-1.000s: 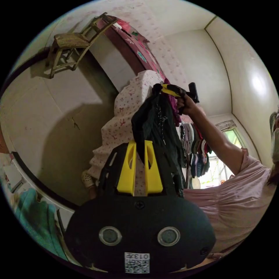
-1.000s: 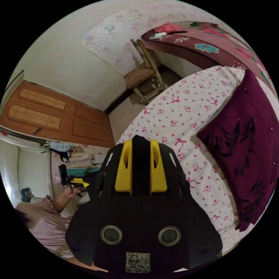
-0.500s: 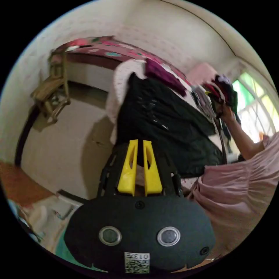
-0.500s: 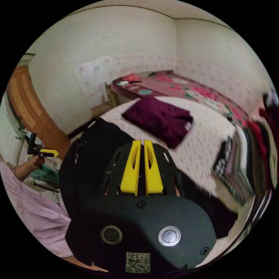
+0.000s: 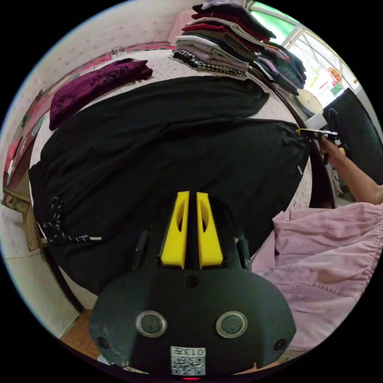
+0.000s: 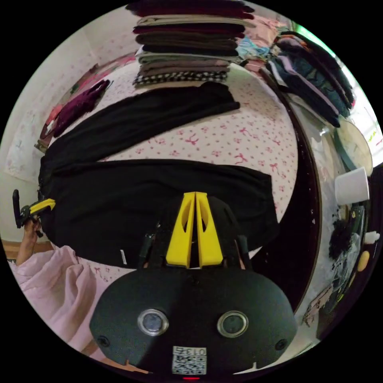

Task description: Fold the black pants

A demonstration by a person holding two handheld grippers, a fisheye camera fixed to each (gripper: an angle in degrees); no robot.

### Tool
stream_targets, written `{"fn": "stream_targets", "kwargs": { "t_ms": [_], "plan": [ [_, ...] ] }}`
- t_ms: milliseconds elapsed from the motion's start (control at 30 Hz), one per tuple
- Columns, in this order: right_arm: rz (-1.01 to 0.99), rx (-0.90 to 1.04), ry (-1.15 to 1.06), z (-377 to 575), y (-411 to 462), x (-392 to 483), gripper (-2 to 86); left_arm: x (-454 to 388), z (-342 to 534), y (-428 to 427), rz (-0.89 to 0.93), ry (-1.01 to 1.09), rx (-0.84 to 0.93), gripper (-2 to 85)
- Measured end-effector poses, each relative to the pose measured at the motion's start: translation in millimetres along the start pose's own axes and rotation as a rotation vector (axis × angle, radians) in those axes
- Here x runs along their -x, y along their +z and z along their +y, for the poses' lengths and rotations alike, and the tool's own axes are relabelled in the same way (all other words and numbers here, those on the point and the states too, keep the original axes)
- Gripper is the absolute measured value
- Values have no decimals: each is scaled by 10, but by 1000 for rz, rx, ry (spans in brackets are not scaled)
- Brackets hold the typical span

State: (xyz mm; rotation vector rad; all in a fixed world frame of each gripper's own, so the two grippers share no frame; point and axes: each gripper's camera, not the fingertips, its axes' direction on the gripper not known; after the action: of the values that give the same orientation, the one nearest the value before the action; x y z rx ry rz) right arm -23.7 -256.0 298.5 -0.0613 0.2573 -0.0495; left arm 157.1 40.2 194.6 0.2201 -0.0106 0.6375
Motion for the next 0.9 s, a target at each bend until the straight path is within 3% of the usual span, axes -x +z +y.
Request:
{"fn": "stream_targets", "kwargs": {
  "t_ms": [100,300,567,767,900],
  "plan": [
    [7,-129,31,102,-235,-598,14,-202,-241,-23,-73,19,-60,22],
    [-46,-204,55,-393,-330,-1447,51,-636,-1245,293,-115,132,-51,27],
    [-60,-116,74,-1175,-92,-2427,96,-1232,-2281,879,-139,228,32,28],
    [-115,-23,53,-1227,70,-2951,50,-1533,-2610,1239,-144,224,71,21],
    [-199,-200,53,-936,-308,-3456,35,-1685,-2747,1426,-138,202,71,17]
  ]
}}
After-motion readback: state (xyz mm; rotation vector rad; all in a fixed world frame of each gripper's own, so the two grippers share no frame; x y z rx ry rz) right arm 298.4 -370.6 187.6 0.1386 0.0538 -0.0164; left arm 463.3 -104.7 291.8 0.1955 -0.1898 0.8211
